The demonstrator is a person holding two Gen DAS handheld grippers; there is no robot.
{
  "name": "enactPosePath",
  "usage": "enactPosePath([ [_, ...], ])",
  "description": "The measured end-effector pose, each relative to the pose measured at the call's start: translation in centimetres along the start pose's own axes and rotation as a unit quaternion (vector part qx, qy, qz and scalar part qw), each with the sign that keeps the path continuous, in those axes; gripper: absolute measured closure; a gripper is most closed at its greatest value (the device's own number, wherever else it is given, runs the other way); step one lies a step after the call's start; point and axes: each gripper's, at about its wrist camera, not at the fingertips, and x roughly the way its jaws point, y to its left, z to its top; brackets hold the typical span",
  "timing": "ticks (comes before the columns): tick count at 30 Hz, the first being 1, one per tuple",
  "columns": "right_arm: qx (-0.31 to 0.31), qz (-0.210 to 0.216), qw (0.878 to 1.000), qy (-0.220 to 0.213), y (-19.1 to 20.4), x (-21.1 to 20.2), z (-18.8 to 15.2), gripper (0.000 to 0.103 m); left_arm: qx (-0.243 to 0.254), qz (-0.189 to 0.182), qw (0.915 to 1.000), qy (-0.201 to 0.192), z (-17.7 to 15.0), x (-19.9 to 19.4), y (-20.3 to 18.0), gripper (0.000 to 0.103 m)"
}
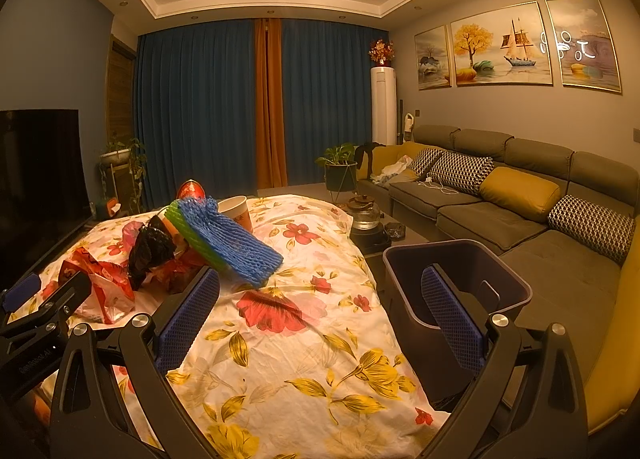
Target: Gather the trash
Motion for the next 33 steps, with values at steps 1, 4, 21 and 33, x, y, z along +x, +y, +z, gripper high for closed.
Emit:
enactPosePath([
  [1, 0.000, 0.000, 1.000, 0.000, 0.0, 0.0, 0.0, 0.005, 0.000, 0.000, 1.0000, 0.000, 0.0, 0.0, 0.0, 0.006],
  [4, 0.000, 0.000, 1.000, 0.001, 0.0, 0.0, 0.0, 0.005, 0.000, 0.000, 1.0000, 0.000, 0.0, 0.0, 0.0, 0.006],
  [21, 0.002, 0.000, 1.000, -0.002, 0.0, 0.4, -0.1, 0.005, 0.000, 0.002, 1.0000, 0.000, -0.1, -0.3, -0.1, 0.006],
  [33, 0.002, 0.020, 1.000, 0.008, 1.1, 3.8, -0.4, 0.005, -0.018, 0.042, 0.9990, -0.002, -0.7, 1.8, 3.8, 0.006],
])
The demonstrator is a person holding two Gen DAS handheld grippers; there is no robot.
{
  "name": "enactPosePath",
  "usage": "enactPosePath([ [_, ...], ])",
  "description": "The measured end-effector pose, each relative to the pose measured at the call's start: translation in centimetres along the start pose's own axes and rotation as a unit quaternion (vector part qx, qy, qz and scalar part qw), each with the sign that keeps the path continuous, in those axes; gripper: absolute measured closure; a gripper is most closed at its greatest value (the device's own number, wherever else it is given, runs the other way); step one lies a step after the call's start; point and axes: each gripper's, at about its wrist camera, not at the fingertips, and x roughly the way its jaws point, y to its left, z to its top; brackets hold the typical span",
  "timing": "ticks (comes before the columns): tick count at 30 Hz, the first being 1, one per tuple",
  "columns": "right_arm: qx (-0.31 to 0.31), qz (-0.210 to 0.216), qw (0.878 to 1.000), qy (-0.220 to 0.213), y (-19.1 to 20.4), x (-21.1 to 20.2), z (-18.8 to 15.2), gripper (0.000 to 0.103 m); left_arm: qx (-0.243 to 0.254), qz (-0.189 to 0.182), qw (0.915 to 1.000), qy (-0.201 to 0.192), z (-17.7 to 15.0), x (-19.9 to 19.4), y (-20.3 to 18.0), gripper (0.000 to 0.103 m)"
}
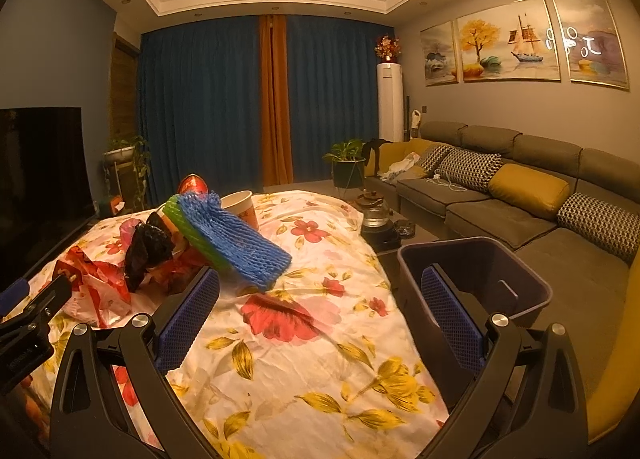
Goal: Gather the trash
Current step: 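Grasp the red-white plastic bag with the left tool while the right tool grasps the black bag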
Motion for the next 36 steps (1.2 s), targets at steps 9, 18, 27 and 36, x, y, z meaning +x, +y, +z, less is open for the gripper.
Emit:
enactPosePath([
  [9, -0.020, 0.042, 0.999, 0.009, 3.2, 3.5, -0.8, 0.005, -0.016, 0.058, 0.9982, 0.004, -0.5, 2.9, 4.0, 0.008],
  [18, -0.033, 0.079, 0.996, 0.029, 6.6, 6.9, -1.5, 0.005, -0.019, 0.085, 0.9960, 0.019, -0.4, 7.0, 7.0, 0.009],
  [27, -0.044, 0.109, 0.992, 0.034, 9.8, 9.5, -1.1, 0.008, -0.053, 0.058, 0.9951, 0.061, 0.2, 11.8, 11.0, 0.025],
  [36, -0.060, 0.155, 0.985, 0.044, 13.9, 11.9, -0.3, 0.011, -0.062, -0.003, 0.9948, 0.081, -0.5, 13.4, 11.6, 0.063],
])
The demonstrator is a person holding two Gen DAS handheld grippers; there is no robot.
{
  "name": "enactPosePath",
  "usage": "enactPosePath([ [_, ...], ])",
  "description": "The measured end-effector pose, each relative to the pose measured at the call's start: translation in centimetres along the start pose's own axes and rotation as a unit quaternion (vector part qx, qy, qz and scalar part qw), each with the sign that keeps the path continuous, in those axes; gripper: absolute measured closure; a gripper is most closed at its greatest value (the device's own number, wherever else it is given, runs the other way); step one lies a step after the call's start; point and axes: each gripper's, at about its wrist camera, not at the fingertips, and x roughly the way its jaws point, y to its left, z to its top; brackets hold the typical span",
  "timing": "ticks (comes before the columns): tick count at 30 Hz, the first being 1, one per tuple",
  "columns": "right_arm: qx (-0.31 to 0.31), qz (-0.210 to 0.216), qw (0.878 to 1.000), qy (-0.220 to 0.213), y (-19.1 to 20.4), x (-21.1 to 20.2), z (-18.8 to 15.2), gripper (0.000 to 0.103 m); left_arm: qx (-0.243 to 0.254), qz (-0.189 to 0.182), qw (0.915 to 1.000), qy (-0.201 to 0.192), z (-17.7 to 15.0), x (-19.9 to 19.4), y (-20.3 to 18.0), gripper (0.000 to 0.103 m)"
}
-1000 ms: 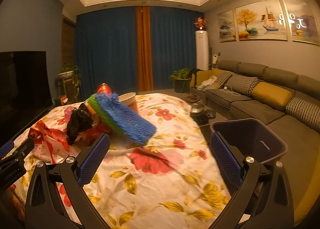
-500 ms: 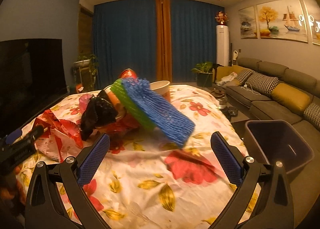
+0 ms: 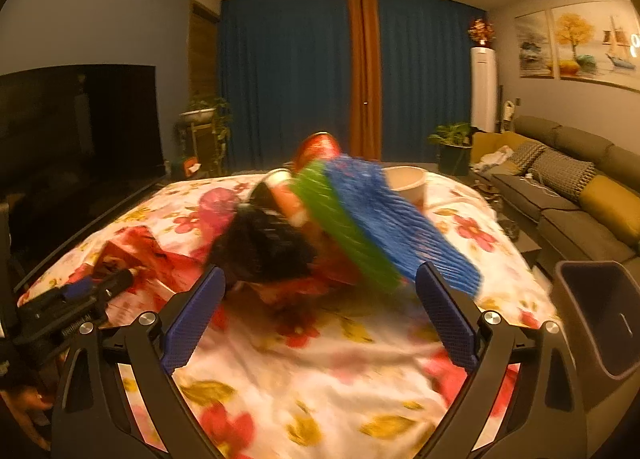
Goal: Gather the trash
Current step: 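Grasp the red-white plastic bag with the left tool while the right tool grasps the black bag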
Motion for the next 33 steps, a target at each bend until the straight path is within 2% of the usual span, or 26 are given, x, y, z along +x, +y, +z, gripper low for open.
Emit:
enactPosePath([
  [4, -0.013, 0.007, 1.000, 0.001, 1.2, 1.5, 0.6, 0.012, 0.001, -0.018, 0.9998, 0.003, -0.1, 0.1, 0.0, 0.077],
  [8, -0.014, 0.012, 1.000, 0.003, 1.6, 2.6, 1.2, 0.015, -0.002, -0.023, 0.9997, 0.002, -0.3, -0.3, 0.0, 0.086],
  [11, -0.018, 0.017, 1.000, 0.006, 1.8, 3.1, 1.2, 0.022, -0.008, -0.025, 0.9996, -0.009, -0.3, -1.6, -0.1, 0.094],
  [14, -0.016, 0.023, 1.000, 0.012, 1.8, 3.9, 1.4, 0.022, -0.018, -0.025, 0.9992, -0.027, -0.1, -3.3, -0.1, 0.095],
  [22, -0.010, 0.055, 0.998, 0.041, 2.3, 5.2, 0.8, 0.040, -0.032, -0.013, 0.9983, -0.047, 0.0, -5.6, 0.5, 0.098],
  [28, -0.011, 0.081, 0.995, 0.057, 2.7, 4.8, -0.7, 0.040, -0.035, -0.003, 0.9973, -0.064, -0.1, -7.5, 0.9, 0.098],
  [33, -0.018, 0.080, 0.994, 0.066, 3.2, 5.1, -1.4, 0.040, -0.047, 0.004, 0.9969, -0.063, -0.4, -8.2, 1.6, 0.098],
])
